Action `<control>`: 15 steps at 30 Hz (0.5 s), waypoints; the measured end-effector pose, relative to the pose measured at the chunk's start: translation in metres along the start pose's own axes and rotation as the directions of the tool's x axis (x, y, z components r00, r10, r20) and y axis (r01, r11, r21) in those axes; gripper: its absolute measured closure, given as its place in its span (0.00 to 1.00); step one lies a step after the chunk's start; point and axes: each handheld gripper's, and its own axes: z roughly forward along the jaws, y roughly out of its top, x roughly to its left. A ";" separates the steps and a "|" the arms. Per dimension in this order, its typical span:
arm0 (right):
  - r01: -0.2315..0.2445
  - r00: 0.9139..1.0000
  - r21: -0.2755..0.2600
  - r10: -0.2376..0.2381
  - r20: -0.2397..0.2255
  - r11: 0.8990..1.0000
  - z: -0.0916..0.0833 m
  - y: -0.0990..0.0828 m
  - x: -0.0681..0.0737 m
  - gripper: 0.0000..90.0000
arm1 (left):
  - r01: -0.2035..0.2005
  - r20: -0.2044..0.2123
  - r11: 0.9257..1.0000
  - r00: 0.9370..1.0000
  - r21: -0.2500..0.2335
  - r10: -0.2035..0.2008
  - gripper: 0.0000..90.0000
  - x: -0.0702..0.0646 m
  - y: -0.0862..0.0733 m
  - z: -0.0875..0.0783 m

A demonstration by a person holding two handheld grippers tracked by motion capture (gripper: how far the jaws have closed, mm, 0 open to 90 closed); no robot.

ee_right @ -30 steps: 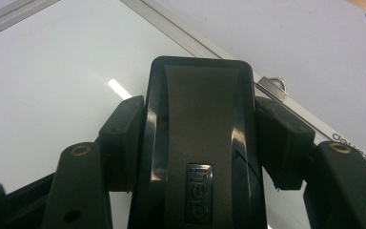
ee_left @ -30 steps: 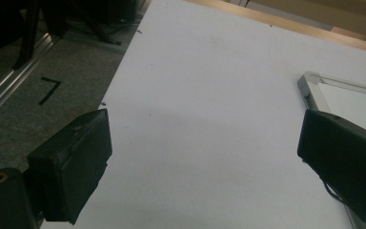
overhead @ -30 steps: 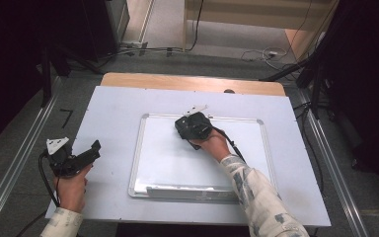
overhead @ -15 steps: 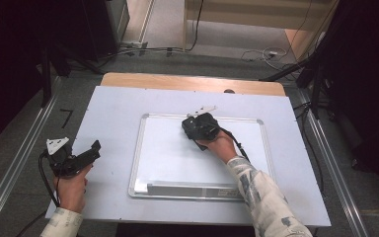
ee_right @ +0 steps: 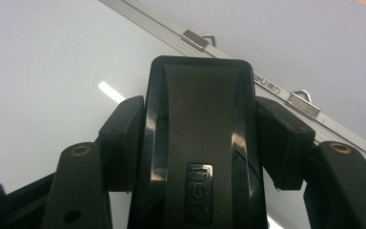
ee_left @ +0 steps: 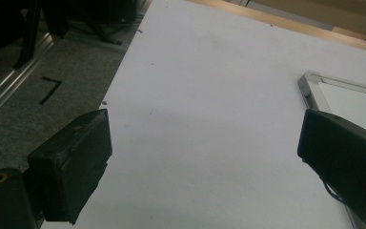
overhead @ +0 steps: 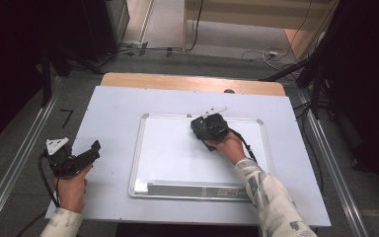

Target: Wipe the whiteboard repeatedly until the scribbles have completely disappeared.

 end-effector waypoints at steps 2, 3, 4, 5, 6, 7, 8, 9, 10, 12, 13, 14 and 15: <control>-0.002 1.000 0.000 0.002 0.005 1.000 -0.002 -0.002 -0.004 0.42 | 0.002 0.000 1.000 1.000 0.000 -0.002 0.05 0.000 0.000 0.000; -0.006 1.000 -0.001 0.006 0.009 1.000 -0.003 -0.004 -0.006 0.42 | 0.002 -0.001 1.000 1.000 0.001 -0.002 0.05 0.000 0.000 0.000; -0.009 1.000 0.000 0.009 0.012 1.000 -0.004 -0.005 -0.008 0.42 | 0.001 0.000 1.000 1.000 0.000 -0.001 0.05 0.000 0.000 0.000; -0.011 1.000 0.001 0.011 0.016 1.000 -0.005 -0.006 -0.009 0.42 | 0.001 0.000 1.000 1.000 0.000 -0.001 0.05 0.000 0.000 0.000; -0.014 1.000 0.000 0.014 0.018 1.000 -0.006 -0.007 -0.011 0.42 | 0.001 0.000 1.000 1.000 0.001 -0.001 0.05 0.000 0.000 0.000; -0.018 1.000 0.000 0.018 0.020 1.000 -0.007 -0.008 -0.013 0.42 | 0.000 0.000 1.000 1.000 0.001 0.000 0.05 0.000 0.000 0.000; -0.024 0.999 0.001 0.024 0.023 1.000 -0.008 -0.009 -0.014 0.42 | -0.002 0.000 1.000 1.000 0.002 0.002 0.05 0.000 0.000 0.000; -0.027 0.999 0.000 0.027 0.024 1.000 -0.009 -0.010 -0.016 0.42 | -0.002 0.000 1.000 1.000 0.002 0.002 0.05 0.000 0.000 0.000; -0.028 0.999 0.000 0.028 0.029 1.000 -0.010 -0.012 -0.017 0.42 | -0.003 0.000 1.000 1.000 0.002 0.003 0.05 0.000 0.000 0.000; -0.036 0.999 0.000 0.036 0.031 0.999 -0.012 -0.014 -0.021 0.42 | -0.003 0.000 1.000 1.000 0.002 0.003 0.05 0.000 0.000 0.000; -0.040 0.999 0.000 0.040 0.033 0.999 -0.013 -0.015 -0.022 0.42 | -0.004 0.000 1.000 1.000 0.002 0.004 0.05 0.000 0.000 0.000; -0.040 0.999 -0.001 0.040 0.036 0.999 -0.014 -0.016 -0.024 0.42 | -0.004 -0.001 1.000 1.000 0.001 0.004 0.05 0.000 0.000 0.000; -0.043 0.998 -0.002 0.043 0.035 0.999 -0.015 -0.017 -0.025 0.42 | -0.003 -0.001 1.000 1.000 0.001 0.003 0.05 0.000 0.000 0.000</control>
